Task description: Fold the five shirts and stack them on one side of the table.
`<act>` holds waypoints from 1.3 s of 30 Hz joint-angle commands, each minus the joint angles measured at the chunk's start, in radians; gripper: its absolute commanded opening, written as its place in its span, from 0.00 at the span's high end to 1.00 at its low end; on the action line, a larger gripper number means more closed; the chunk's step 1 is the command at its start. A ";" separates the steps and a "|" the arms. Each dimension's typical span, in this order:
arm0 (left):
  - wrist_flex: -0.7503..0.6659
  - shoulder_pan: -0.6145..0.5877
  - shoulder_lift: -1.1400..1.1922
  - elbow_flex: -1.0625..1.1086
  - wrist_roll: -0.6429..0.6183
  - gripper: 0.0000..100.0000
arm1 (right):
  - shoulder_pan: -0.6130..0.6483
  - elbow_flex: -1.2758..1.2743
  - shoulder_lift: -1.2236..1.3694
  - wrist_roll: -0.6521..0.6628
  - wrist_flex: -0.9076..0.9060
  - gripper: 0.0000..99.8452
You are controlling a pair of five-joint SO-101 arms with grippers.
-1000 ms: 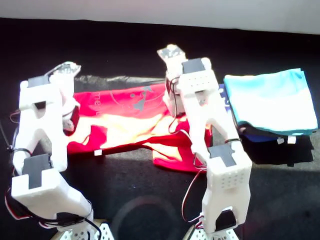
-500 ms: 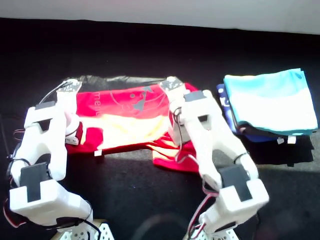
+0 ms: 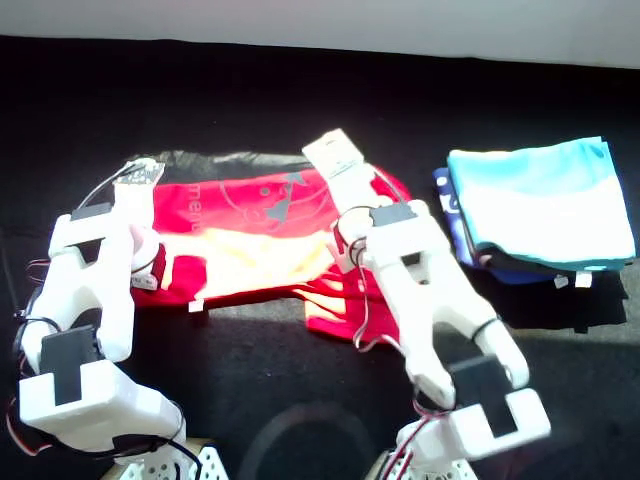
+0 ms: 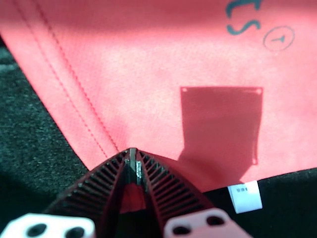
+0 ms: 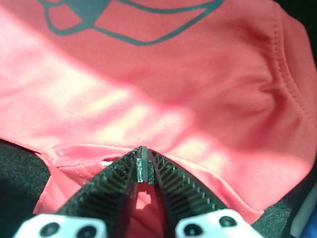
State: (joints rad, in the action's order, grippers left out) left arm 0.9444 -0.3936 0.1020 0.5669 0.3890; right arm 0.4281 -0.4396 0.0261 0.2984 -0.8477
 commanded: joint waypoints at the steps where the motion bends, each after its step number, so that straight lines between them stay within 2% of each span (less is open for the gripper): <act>1: -0.031 -0.021 -0.002 0.005 -0.005 0.99 | 0.004 0.116 0.101 0.005 -0.033 0.99; 8: -0.031 -0.021 -0.002 0.005 -0.005 0.99 | 0.087 0.163 0.117 0.005 -0.285 0.99; 16: -0.031 -0.021 -0.002 0.005 -0.005 0.99 | 0.163 0.159 0.102 0.006 -0.486 0.99; 23: -0.031 -0.021 -0.002 0.005 -0.005 0.99 | 0.162 0.110 -0.091 0.052 -0.509 0.99; 26: -0.031 -0.021 -0.002 0.005 -0.005 0.99 | 0.107 0.107 -0.162 0.075 -0.440 0.99; 34: -0.031 -0.021 -0.002 0.005 -0.005 0.99 | 0.002 -0.073 -0.070 0.081 -0.265 0.99; 36: -0.031 -0.021 -0.002 0.005 -0.005 0.99 | 0.004 -0.099 -0.065 0.080 -0.269 0.99; 39: -0.031 -0.021 -0.002 0.005 -0.005 0.99 | 0.070 -0.124 -0.084 0.083 -0.331 0.99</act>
State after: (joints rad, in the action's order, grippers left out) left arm 0.9413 -0.3936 0.1020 0.5669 0.3890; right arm 0.4542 -0.5501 -0.0368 0.3705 -1.1362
